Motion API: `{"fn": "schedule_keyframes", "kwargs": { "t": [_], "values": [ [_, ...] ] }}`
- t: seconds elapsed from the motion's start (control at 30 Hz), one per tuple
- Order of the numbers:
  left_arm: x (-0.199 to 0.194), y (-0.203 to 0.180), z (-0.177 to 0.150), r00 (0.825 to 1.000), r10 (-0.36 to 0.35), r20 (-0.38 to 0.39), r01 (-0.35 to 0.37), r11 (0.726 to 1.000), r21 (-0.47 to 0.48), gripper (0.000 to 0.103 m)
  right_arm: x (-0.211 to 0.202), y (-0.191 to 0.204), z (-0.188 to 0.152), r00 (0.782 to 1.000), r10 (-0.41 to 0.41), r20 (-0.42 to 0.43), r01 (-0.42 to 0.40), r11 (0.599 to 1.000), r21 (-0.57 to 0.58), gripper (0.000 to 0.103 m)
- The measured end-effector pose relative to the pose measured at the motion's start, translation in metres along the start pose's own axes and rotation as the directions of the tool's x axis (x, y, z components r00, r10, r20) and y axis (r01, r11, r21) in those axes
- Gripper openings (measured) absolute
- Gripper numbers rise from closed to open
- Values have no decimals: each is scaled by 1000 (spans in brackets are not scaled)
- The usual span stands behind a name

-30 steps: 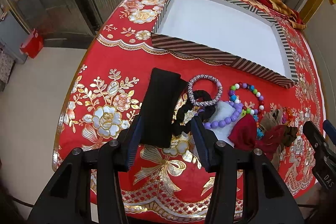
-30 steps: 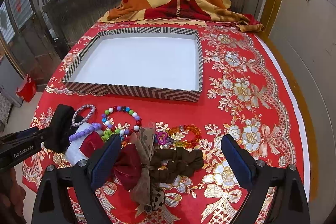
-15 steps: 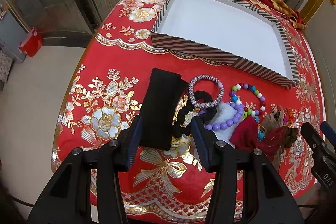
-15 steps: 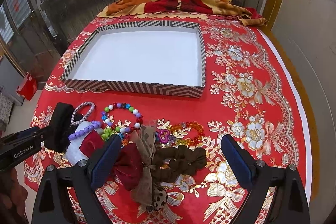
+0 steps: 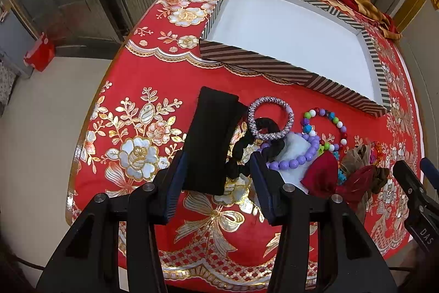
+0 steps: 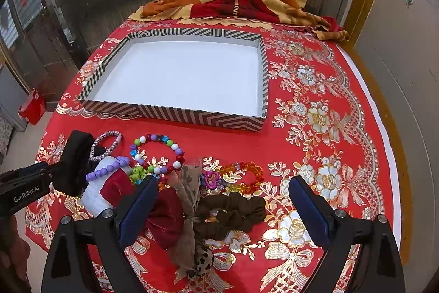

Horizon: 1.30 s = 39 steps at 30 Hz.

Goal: Organize jewelry

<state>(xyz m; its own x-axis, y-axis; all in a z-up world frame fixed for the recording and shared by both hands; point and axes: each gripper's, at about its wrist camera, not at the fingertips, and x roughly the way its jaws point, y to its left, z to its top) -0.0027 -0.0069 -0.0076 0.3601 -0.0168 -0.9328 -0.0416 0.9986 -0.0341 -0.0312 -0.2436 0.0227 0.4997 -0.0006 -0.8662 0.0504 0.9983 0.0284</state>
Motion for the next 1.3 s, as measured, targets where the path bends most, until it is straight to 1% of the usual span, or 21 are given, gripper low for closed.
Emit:
{"fn": "schedule_keyframes", "kwargs": {
  "t": [0.47, 0.73, 0.8, 0.97, 1.1, 1.23, 1.3],
  "values": [
    [-1, -1, 0, 1000, -5, -7, 6, 1000, 7, 47, -2, -1, -1, 1000, 6, 0, -6, 1000, -7, 95],
    [-6, 35, 10, 998, -55, -22, 54, 997, -55, 47, -3, -23, -7, 999, 50, -7, -49, 998, 25, 95],
    [-5, 43, 11, 997, -66, -35, 64, 996, -61, 47, -4, -29, -9, 997, 71, -6, -71, 997, 36, 95],
    [4, 54, 12, 995, -75, -69, 71, 996, -57, 47, -3, -37, -11, 997, 83, -9, -82, 996, 35, 95],
    [12, 56, 13, 991, -94, -95, 89, 994, -62, 47, -3, -34, -9, 994, 106, -8, -106, 994, 28, 94],
    [13, 47, 21, 990, -102, -94, 99, 995, -33, 47, -4, -30, -6, 996, 91, 3, -91, 996, 11, 94],
    [11, 38, 29, 990, -114, -84, 114, 993, -7, 47, -4, -31, -5, 996, 94, 4, -94, 995, 18, 91]
  ]
}}
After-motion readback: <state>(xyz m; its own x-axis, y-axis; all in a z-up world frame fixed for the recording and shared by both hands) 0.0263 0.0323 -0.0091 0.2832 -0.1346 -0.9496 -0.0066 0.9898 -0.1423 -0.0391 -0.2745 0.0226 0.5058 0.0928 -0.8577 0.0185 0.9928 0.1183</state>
